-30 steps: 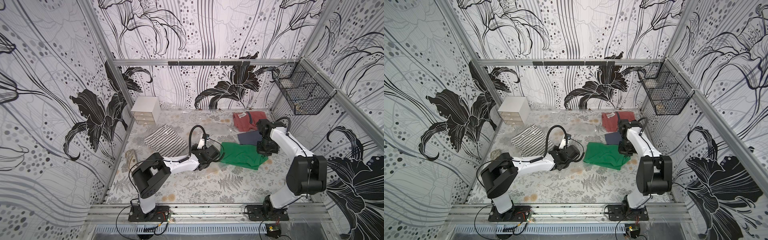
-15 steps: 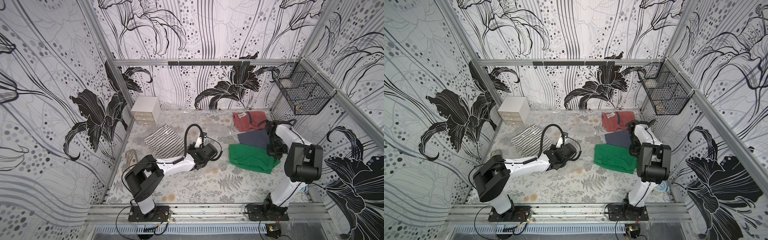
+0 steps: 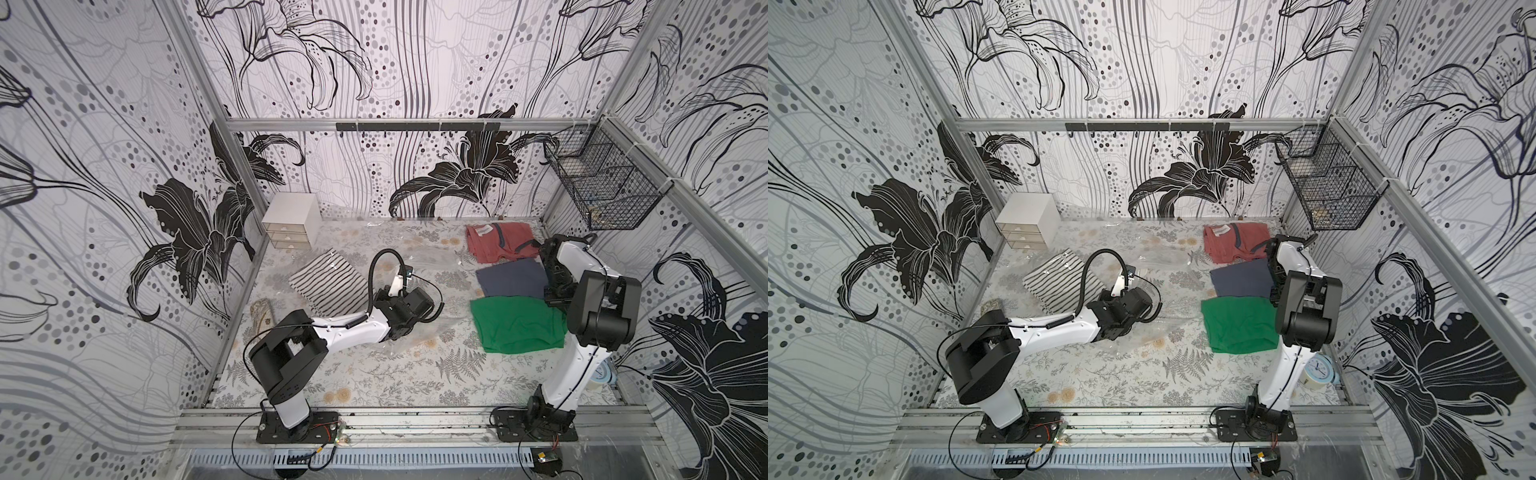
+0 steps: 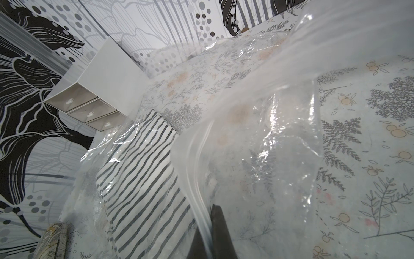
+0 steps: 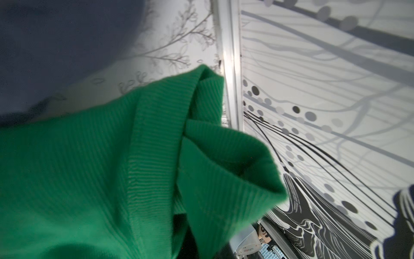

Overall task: Take the tank top out of the vacuum bag
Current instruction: Move the tank top to the center of the board.

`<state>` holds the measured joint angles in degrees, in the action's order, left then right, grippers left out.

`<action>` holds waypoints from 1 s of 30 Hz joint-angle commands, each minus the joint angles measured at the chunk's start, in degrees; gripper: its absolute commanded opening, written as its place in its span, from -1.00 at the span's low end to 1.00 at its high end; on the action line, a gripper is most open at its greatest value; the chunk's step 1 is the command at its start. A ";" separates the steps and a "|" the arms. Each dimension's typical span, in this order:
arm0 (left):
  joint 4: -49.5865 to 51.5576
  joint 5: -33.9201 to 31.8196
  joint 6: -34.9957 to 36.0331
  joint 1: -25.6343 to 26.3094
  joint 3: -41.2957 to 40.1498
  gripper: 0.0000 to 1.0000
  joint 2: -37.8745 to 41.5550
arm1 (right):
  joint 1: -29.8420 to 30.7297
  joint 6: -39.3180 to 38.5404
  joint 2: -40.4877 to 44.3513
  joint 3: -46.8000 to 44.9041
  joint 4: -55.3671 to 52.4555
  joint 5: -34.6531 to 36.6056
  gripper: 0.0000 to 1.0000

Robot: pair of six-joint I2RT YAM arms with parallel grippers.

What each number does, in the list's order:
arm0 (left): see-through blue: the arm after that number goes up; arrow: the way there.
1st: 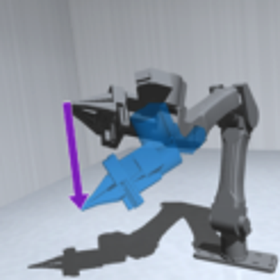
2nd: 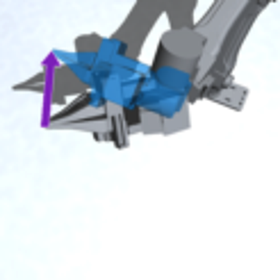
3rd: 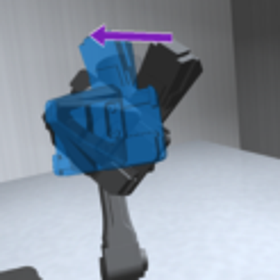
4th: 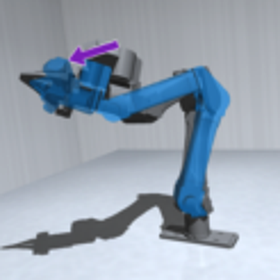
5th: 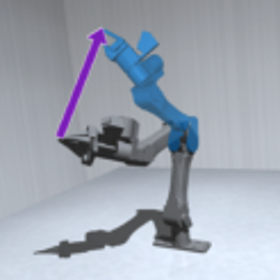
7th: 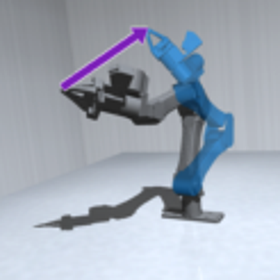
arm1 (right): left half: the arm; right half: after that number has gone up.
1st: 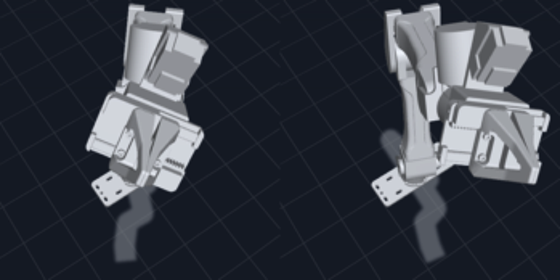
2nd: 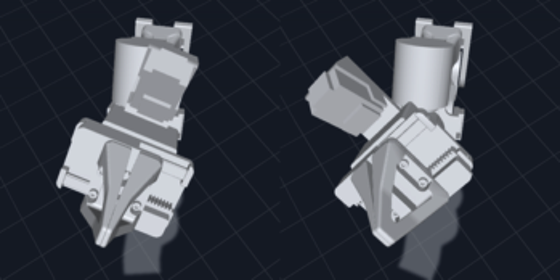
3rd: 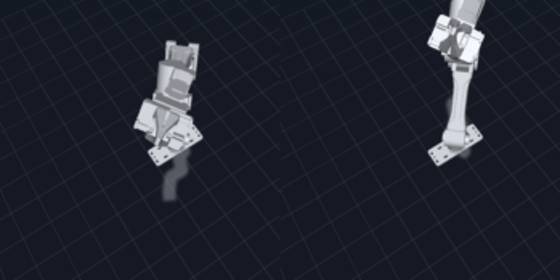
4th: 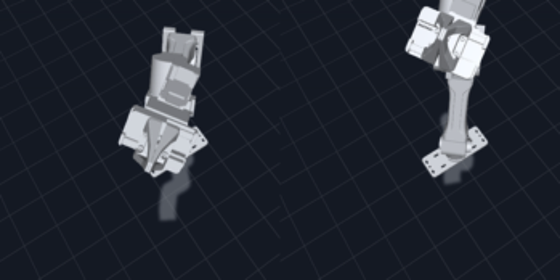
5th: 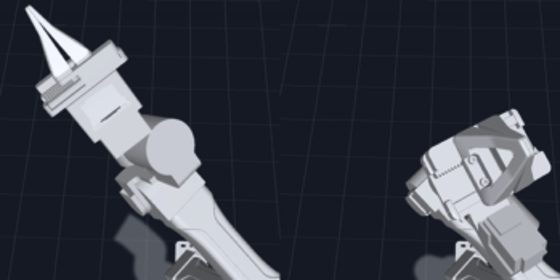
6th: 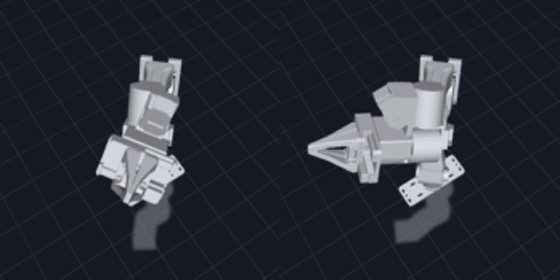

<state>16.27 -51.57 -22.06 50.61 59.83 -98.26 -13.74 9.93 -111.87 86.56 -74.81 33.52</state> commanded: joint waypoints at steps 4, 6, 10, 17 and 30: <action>-0.10 -2.23 0.18 -0.68 0.61 -1.00 0.33 | -2.21 0.39 1.09 1.50 -3.24 7.39 -0.67; -0.10 -2.22 0.27 -0.70 0.83 -1.00 0.18 | -2.35 0.65 1.19 2.22 -3.37 6.08 -0.35; -0.08 -2.15 0.33 -0.69 1.07 -1.00 -0.30 | -2.26 3.51 1.39 4.00 -6.03 5.56 -0.14; 0.60 -2.12 0.53 -0.73 2.67 -1.00 -1.83 | 6.07 3.21 11.89 6.08 -0.78 -6.44 -0.12; 2.26 -3.92 -0.37 -0.43 4.59 -1.00 -1.91 | 12.51 5.65 7.22 -0.77 22.10 -38.37 -0.21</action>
<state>18.26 -52.75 -22.09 50.57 62.87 -99.68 -1.26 14.11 -101.01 86.02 -57.98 3.77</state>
